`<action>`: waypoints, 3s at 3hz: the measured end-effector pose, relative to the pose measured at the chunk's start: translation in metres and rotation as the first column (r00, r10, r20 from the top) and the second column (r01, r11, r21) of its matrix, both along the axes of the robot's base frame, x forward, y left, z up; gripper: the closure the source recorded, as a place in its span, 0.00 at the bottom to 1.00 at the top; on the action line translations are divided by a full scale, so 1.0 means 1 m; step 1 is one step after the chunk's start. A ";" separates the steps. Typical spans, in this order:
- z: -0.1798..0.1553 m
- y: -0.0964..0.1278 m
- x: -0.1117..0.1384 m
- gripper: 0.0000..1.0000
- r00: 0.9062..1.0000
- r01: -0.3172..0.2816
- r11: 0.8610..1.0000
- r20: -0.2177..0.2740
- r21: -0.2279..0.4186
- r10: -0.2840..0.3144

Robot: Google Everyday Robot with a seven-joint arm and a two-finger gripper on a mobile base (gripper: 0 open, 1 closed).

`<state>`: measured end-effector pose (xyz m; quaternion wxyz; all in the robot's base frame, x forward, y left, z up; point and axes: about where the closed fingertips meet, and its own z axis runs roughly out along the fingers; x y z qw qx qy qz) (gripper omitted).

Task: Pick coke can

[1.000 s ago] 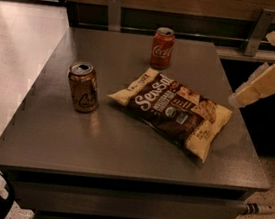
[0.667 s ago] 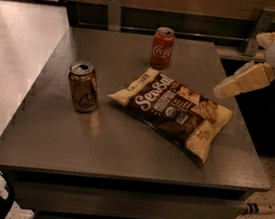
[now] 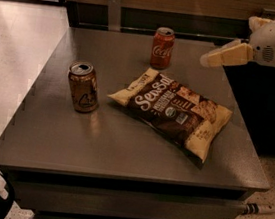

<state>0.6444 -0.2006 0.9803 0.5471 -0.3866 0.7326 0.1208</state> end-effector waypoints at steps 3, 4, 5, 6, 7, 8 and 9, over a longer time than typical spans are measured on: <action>-0.026 0.051 0.045 0.00 0.998 -0.061 0.998 -0.019 0.016 0.061; -0.044 0.074 0.065 0.00 0.996 -0.087 0.995 -0.031 0.048 0.089; -0.059 0.086 0.081 0.00 0.995 -0.093 0.991 -0.035 0.092 0.096; -0.070 0.095 0.097 0.00 0.994 -0.101 0.985 -0.035 0.136 0.107; -0.077 0.107 0.112 0.00 0.992 -0.118 0.978 -0.032 0.169 0.125; -0.086 0.119 0.123 0.00 0.990 -0.133 0.968 -0.028 0.211 0.142; -0.096 0.124 0.128 0.20 0.988 -0.138 0.953 -0.022 0.268 0.150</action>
Offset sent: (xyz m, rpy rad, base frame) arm 0.0560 0.0575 -0.0300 0.0060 0.0286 0.0638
